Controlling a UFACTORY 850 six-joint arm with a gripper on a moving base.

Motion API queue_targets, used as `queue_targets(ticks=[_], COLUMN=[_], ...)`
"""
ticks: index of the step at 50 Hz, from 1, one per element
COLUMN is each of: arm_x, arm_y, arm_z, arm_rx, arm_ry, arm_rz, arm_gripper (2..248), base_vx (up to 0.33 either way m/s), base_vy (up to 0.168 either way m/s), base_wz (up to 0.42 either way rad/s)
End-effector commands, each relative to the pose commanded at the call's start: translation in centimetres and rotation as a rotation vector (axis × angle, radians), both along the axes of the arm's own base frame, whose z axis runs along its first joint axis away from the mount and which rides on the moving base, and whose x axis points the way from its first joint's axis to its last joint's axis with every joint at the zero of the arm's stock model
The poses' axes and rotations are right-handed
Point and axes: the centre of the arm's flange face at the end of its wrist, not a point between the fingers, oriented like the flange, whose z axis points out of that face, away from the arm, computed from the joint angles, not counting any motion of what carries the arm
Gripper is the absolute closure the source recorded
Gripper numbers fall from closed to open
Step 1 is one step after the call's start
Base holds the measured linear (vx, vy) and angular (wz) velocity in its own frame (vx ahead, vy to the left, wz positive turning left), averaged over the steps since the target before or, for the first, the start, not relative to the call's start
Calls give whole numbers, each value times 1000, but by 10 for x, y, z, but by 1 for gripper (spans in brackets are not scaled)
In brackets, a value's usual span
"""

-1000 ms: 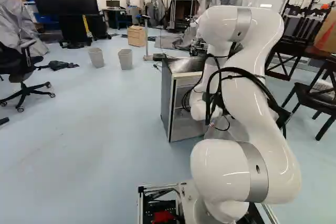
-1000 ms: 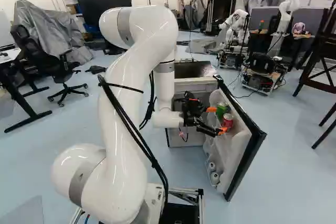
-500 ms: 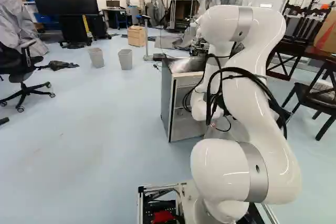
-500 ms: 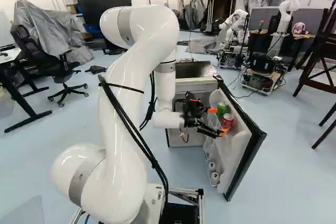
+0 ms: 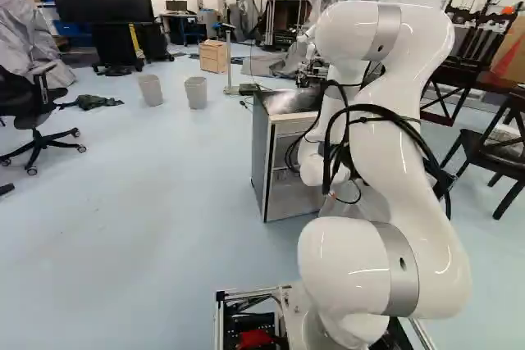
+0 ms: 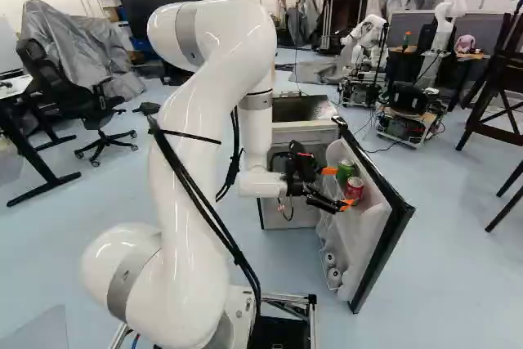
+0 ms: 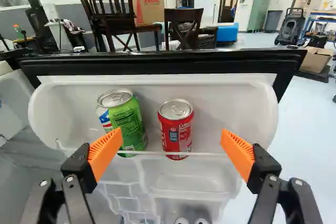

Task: Grab a drink from the fridge

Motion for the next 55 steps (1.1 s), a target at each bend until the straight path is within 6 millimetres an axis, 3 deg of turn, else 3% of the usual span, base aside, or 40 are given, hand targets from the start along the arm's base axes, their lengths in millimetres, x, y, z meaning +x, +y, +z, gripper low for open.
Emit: queue_targets(ticks=[55], arm_x=[-4], arm_y=[-8], arm_z=[47], arm_rx=[207], arm_ry=[-63], arm_rz=[12], arm_gripper=[3], base_vx=[0], base_vy=[0], base_wz=[0])
